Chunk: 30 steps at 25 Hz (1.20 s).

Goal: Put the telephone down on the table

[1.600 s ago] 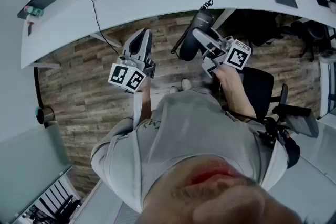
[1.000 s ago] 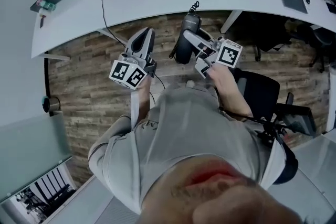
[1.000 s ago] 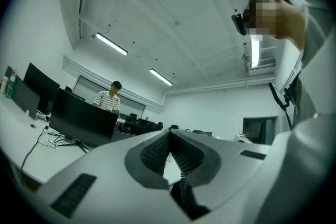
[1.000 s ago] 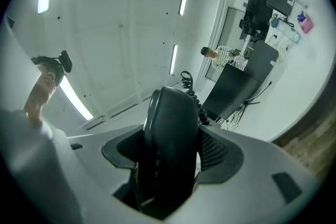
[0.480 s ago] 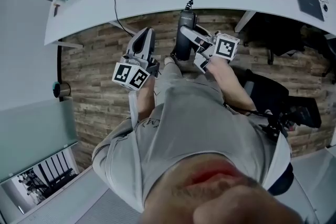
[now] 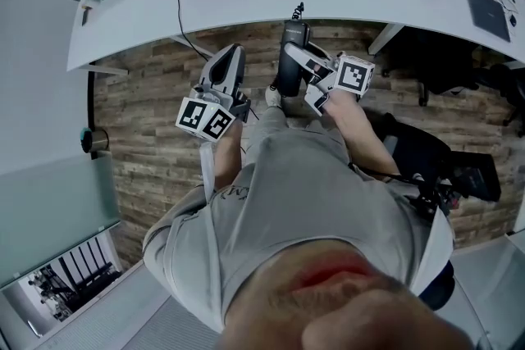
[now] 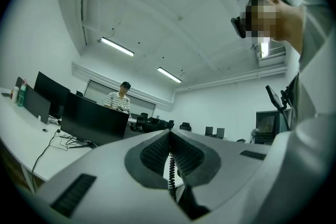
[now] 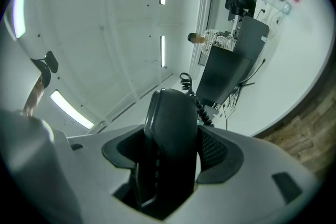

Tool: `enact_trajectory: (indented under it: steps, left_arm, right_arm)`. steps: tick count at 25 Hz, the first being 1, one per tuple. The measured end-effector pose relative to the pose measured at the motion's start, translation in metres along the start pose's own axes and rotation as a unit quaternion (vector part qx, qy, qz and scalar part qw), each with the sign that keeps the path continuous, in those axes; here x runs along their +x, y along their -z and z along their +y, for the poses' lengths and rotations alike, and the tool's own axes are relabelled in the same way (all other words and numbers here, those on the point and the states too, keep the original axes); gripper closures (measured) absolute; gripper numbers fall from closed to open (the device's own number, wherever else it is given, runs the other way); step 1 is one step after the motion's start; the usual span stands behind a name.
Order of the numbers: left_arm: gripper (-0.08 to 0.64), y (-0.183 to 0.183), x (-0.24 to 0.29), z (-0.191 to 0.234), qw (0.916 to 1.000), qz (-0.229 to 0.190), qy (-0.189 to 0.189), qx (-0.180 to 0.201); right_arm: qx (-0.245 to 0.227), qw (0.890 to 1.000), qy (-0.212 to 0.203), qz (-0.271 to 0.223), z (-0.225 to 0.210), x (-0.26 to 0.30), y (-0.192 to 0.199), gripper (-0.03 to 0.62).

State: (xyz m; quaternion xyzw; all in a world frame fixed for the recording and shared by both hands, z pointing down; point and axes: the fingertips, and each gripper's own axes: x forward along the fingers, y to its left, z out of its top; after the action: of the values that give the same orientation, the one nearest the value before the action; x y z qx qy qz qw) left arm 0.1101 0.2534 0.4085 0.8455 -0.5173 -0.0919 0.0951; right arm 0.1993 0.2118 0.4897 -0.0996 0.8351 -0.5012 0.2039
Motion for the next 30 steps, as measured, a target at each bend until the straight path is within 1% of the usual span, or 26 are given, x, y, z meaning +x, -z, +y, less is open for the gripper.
enact_trajectory:
  steps: [3, 7, 11, 15, 18, 21, 23, 26, 30]
  left_arm:
    - [0.549, -0.002, 0.010, 0.028, 0.9999, 0.003, 0.001, -0.011]
    - [0.549, 0.000, 0.017, 0.047, 0.9998, -0.003, 0.003, -0.017]
    - [0.549, -0.009, 0.028, 0.072, 0.9995, -0.007, 0.012, -0.028]
    - [0.549, -0.020, 0.041, 0.108, 0.9987, -0.010, 0.034, -0.036]
    - [0.549, -0.029, 0.053, 0.141, 0.9977, -0.010, 0.052, -0.043]
    - [0.549, -0.040, 0.068, 0.169, 0.9961, -0.007, 0.077, -0.044]
    - [0.549, -0.047, 0.077, 0.187, 0.9947, -0.010, 0.094, -0.040]
    - [0.549, -0.051, 0.085, 0.216, 0.9928, -0.011, 0.114, -0.036]
    - [0.549, -0.049, 0.102, 0.255, 0.9897, -0.013, 0.130, -0.059]
  right_arm:
    - [0.005, 1.000, 0.005, 0.003, -0.009, 0.024, -0.005, 0.287]
    - [0.002, 1.000, 0.009, 0.005, -0.017, 0.036, -0.008, 0.285]
    - [0.009, 1.000, 0.013, 0.002, -0.022, 0.060, -0.016, 0.287]
    - [-0.002, 1.000, 0.026, -0.005, -0.030, 0.096, -0.027, 0.287]
    - [0.000, 0.999, 0.032, -0.018, -0.035, 0.127, -0.036, 0.287]
    - [-0.005, 0.999, 0.039, -0.029, -0.038, 0.152, -0.043, 0.287]
    - [-0.003, 0.999, 0.038, -0.038, -0.041, 0.168, -0.049, 0.287]
    - [0.013, 0.998, 0.029, -0.058, -0.048, 0.194, -0.053, 0.287]
    - [0.020, 0.996, 0.019, -0.083, -0.060, 0.221, -0.061, 0.287]
